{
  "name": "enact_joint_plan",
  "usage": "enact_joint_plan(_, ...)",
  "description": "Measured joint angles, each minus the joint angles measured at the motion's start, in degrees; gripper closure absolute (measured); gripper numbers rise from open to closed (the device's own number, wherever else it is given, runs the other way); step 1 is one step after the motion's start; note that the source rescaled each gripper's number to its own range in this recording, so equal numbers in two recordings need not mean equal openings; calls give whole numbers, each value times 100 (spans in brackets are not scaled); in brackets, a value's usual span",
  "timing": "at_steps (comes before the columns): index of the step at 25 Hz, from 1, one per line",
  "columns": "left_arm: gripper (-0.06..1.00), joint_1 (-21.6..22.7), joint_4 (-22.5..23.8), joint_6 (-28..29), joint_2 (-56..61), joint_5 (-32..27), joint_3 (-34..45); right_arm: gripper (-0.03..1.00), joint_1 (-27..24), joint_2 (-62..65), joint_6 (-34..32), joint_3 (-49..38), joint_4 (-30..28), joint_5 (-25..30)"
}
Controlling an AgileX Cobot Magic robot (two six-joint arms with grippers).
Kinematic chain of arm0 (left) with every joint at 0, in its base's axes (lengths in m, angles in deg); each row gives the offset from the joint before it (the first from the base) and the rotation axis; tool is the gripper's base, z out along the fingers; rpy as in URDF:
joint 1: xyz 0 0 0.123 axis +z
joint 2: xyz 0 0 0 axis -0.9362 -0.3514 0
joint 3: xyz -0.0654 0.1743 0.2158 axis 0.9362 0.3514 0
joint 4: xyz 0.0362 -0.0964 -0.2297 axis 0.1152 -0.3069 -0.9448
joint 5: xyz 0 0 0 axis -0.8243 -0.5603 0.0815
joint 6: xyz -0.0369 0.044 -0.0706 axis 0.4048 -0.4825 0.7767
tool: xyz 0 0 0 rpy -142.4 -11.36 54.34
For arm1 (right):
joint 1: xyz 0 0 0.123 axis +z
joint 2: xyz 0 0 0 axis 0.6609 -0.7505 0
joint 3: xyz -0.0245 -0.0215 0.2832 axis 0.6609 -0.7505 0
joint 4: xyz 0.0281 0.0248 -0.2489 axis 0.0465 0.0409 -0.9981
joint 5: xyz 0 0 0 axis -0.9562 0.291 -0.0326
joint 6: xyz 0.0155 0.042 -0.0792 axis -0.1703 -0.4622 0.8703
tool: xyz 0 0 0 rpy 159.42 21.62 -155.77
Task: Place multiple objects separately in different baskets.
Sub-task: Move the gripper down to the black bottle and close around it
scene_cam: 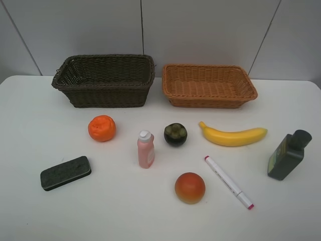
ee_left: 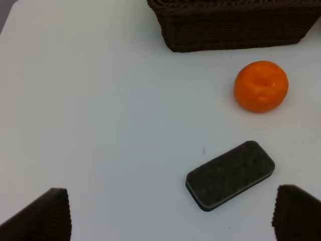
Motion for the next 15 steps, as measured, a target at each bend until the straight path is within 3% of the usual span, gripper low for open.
enact_joint_plan(15,-6,0,0,0,0,0,0,-1,0,-7,0,18,0,0)
